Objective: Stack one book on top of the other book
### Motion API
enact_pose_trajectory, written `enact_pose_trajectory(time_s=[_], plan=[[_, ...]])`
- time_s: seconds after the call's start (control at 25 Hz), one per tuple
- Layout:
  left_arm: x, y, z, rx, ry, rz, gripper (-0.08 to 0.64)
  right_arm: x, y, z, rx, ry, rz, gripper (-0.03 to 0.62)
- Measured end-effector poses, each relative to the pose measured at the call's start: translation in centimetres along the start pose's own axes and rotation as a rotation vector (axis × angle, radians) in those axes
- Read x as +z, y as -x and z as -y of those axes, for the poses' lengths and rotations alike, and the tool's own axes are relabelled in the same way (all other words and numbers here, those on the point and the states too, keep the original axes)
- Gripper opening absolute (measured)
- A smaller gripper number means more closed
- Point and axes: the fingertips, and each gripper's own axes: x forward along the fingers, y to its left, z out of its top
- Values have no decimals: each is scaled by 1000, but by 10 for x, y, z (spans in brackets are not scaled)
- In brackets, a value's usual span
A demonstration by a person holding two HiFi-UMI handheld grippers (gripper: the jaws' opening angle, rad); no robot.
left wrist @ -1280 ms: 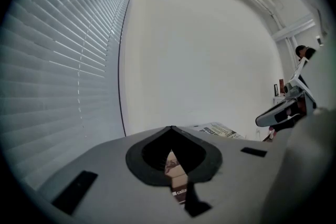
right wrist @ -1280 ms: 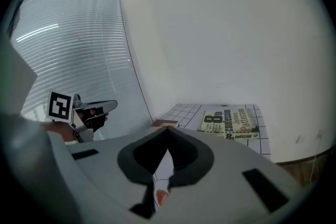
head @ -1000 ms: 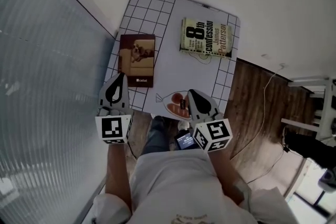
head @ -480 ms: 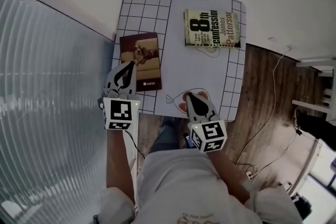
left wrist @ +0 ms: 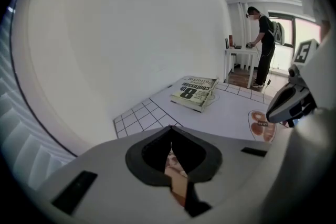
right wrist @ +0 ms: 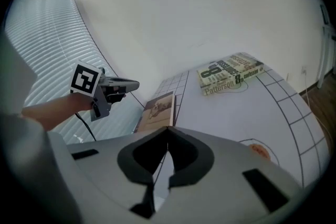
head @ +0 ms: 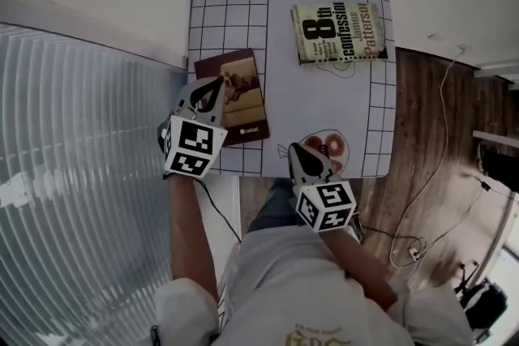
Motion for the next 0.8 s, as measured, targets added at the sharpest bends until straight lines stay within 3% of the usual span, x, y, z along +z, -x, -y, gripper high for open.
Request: enact_pose_trajectory(time_s=[0.24, 0.48, 0.64, 0.72, 0.8], plan=[[8, -27, -4, -117, -97, -70, 9, -24, -16, -18, 17, -118, -38, 8], [4, -51, -15, -233, -154, -139, 11, -31, -25, -36, 42, -112, -46, 8], [-6, -60, -22, -331, -138, -184, 14, -44, -33, -47, 67, -124, -91, 9], [-8, -63, -24, -384, -112, -202, 45, -49, -37, -55, 84, -123, -107, 9], [-14, -65, -24, -417, -133, -251, 95, -53, -41, -62, 108, -143, -124, 11]])
